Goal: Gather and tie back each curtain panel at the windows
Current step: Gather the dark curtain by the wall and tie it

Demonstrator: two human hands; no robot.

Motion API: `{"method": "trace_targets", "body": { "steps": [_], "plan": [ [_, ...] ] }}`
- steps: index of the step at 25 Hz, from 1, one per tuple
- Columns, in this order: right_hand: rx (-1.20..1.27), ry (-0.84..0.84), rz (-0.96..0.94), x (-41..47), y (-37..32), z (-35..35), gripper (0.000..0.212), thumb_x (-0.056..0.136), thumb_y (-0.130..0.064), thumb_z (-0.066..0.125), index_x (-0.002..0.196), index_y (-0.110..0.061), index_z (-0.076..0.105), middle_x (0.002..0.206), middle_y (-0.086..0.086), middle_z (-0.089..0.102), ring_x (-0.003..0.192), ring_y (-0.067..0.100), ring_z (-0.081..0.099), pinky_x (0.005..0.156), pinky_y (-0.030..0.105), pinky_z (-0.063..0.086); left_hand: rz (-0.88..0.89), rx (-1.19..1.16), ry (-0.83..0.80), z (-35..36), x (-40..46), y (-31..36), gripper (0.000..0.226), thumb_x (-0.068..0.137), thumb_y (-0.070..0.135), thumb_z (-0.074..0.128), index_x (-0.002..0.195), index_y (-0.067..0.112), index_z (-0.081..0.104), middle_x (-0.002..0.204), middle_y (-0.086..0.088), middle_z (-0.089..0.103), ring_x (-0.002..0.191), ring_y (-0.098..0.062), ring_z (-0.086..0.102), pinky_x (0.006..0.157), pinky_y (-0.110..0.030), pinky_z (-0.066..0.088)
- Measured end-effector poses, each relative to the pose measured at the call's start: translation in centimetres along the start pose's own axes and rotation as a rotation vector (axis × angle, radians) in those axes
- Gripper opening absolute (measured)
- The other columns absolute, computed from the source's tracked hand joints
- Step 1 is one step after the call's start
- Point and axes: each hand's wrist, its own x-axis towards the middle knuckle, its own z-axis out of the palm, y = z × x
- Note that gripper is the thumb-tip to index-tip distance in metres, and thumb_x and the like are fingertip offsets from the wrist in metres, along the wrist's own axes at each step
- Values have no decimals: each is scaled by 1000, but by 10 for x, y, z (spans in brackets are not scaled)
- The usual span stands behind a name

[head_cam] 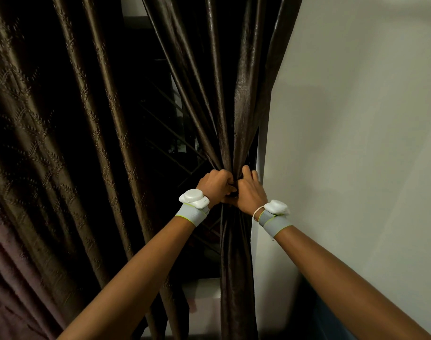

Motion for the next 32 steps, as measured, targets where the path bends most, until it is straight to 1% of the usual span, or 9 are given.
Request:
{"method": "trace_targets", "body": {
  "steps": [4,9,12,16,19,23,26,28,32],
  "plan": [
    [-40,-20,-14,-2,3,-2,53,74,-53,72,109,-14,66,141,12,29,117,36,40,86,43,48,52,272,-54,0,7,9,32,91,29,58,117,11,55,119,-19,57,109,-41,57,81,-42,47],
    [90,210,41,-17,5,3,67,74,-34,77,130,-17,45,128,7,39,103,33,58,72,41,54,-23,213,-118,3,13,-6,31,91,19,56,119,5,54,120,-25,55,110,-43,56,88,-44,49],
    [267,176,117,-14,18,5,46,75,-20,73,116,-18,51,114,4,52,91,25,59,77,41,55,-46,96,-165,1,18,-12,27,87,17,58,113,10,61,112,-23,63,107,-39,60,91,-40,50],
    [806,36,315,-14,12,22,13,80,-11,71,90,-16,64,79,2,67,71,21,64,77,46,58,-37,53,-216,-3,20,-11,26,88,11,55,111,9,66,110,-19,67,107,-31,62,93,-34,50],
    [1010,55,436,-16,6,25,8,84,-9,70,89,-13,64,79,9,68,72,25,67,71,45,60,-56,44,-302,-5,23,-9,28,91,8,50,114,7,66,110,-17,69,107,-29,64,89,-28,47],
    [1153,-48,531,-20,4,19,13,88,-18,69,79,-10,63,70,7,65,56,16,62,52,26,57,-69,24,-440,-16,27,-2,30,95,3,46,120,-2,61,114,-22,67,102,-30,63,73,-23,42],
    [1321,-156,614,-23,0,21,24,94,-24,61,75,-10,63,70,6,66,48,7,63,48,19,53,-107,-31,-408,-15,23,3,30,95,3,48,121,-6,59,123,-24,62,110,-35,60,88,-35,47],
    [1467,-144,650,-22,0,20,20,94,-22,61,80,-9,65,72,4,69,52,4,66,50,17,53,-157,-101,-374,-13,21,2,30,94,5,49,120,-5,60,122,-24,61,104,-33,61,89,-37,47],
    [1624,-117,697,-20,1,15,10,91,-16,65,87,-8,66,65,-2,72,56,3,68,52,14,53,-213,-216,-368,-13,21,-3,29,94,4,48,119,-5,60,89,-10,60,79,-21,54,77,-33,43]
  ]
}}
